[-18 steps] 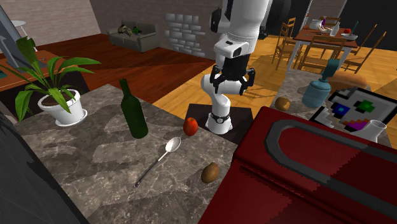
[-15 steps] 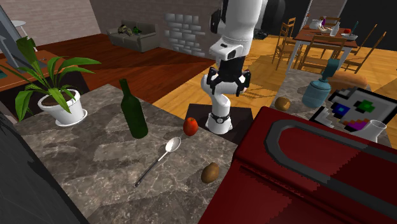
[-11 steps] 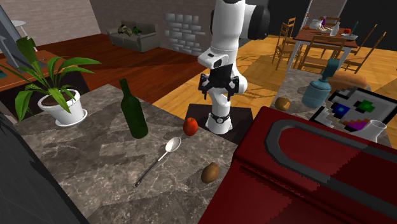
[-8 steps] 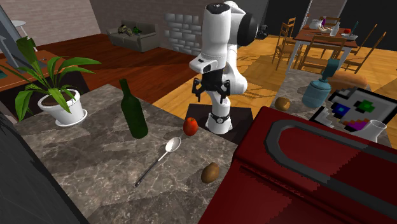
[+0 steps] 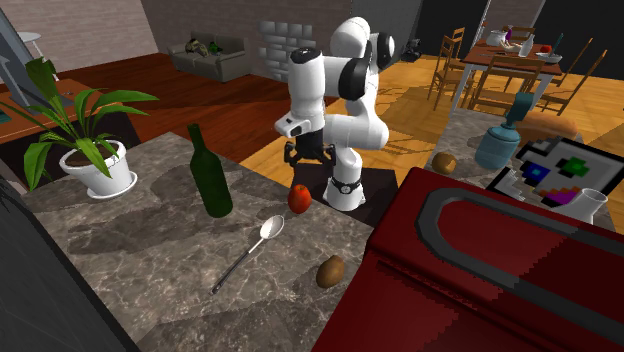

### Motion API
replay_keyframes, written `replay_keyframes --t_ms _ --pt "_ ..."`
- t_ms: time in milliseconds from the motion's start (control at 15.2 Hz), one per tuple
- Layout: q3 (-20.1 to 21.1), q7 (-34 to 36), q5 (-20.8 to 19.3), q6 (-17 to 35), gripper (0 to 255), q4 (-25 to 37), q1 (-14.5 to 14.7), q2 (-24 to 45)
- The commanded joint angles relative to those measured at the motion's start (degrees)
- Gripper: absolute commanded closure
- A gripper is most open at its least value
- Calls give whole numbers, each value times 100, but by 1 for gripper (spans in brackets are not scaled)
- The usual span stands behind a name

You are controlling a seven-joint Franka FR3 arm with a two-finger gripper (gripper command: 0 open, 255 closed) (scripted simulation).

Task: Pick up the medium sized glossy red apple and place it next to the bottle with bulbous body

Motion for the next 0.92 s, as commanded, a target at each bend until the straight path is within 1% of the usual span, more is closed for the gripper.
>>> replay_keyframes --t_ms 0,198,264,726,858 --pt "-368 -226 -270 209 0 -196 -248 -21" --pt "-915 -518 -674 593 0 -526 -627 13" --pt "-1005 -565 -741 660 0 -571 -688 33" --pt "-1244 -562 -1003 1289 0 -1030 -811 232" --pt "-1265 -562 -1026 1345 0 -1065 -821 255"
